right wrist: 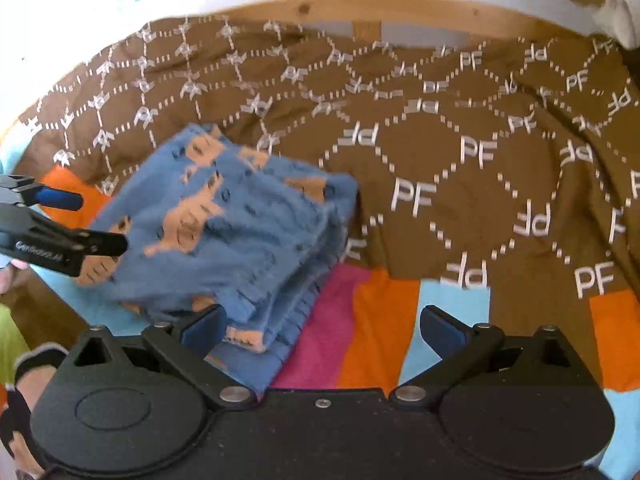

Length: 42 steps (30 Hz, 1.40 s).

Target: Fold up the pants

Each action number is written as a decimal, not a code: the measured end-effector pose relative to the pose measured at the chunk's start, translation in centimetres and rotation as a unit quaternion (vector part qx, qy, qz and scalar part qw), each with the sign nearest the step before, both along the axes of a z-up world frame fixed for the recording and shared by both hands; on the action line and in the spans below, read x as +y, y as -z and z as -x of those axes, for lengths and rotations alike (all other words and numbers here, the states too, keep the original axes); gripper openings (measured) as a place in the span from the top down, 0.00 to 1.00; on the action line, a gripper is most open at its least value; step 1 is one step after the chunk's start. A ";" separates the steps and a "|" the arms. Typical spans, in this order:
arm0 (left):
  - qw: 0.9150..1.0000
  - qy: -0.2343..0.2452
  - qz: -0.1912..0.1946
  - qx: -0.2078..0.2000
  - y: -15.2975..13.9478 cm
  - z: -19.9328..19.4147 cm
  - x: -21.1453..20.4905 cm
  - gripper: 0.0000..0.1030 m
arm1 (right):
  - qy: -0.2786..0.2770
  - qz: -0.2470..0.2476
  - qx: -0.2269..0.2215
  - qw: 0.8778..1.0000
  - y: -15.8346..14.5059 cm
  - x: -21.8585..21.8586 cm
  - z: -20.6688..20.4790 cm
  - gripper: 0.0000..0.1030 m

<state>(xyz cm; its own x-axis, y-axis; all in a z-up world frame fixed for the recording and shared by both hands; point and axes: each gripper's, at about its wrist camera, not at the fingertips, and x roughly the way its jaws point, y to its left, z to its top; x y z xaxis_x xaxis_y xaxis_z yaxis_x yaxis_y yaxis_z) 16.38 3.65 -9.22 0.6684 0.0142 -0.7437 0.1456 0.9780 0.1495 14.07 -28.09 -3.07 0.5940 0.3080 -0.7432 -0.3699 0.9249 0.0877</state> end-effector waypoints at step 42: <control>0.980 0.103 0.166 0.034 0.6 -2.4 1.9 0.00 | 0.015 -0.230 0.071 0.970 1.5 -3.7 -7.4 0.01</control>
<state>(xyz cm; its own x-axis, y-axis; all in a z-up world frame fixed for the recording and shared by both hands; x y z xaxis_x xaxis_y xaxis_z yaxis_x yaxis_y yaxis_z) 18.73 5.60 -9.84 0.5801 -0.3668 -0.7273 0.3440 0.9197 -0.1895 21.45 -31.79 -4.53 0.5099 0.6103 -0.6062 -0.2968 0.7863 0.5419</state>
